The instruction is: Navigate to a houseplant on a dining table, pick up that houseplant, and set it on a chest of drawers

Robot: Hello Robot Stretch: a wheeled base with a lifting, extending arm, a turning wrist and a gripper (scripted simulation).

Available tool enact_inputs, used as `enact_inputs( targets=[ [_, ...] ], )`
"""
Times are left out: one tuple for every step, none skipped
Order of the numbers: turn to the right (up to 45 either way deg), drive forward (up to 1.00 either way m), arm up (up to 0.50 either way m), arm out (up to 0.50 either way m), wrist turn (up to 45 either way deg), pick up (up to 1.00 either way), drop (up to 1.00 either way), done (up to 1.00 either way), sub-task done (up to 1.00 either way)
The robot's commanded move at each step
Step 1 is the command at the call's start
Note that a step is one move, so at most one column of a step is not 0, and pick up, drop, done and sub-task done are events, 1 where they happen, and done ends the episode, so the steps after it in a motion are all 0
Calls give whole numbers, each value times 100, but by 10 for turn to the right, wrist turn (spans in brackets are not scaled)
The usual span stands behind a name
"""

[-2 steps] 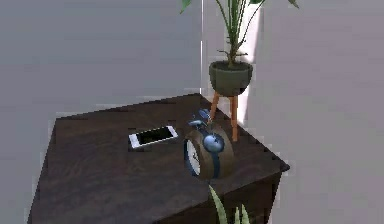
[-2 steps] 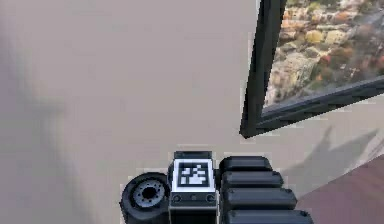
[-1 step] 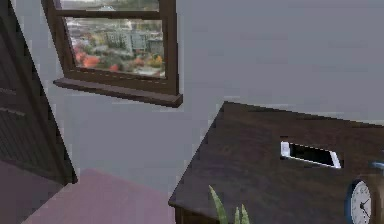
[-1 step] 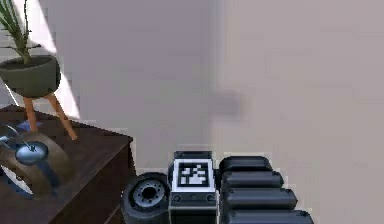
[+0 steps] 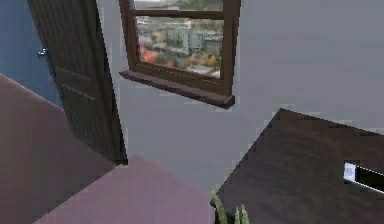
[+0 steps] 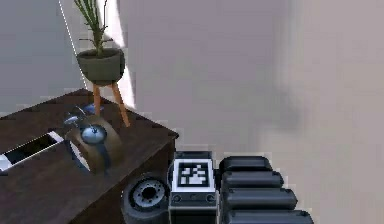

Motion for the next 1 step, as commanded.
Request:
enact_inputs(
  targets=[
    [0, 15, 0, 0, 0, 0, 0, 0, 0]
  ],
)
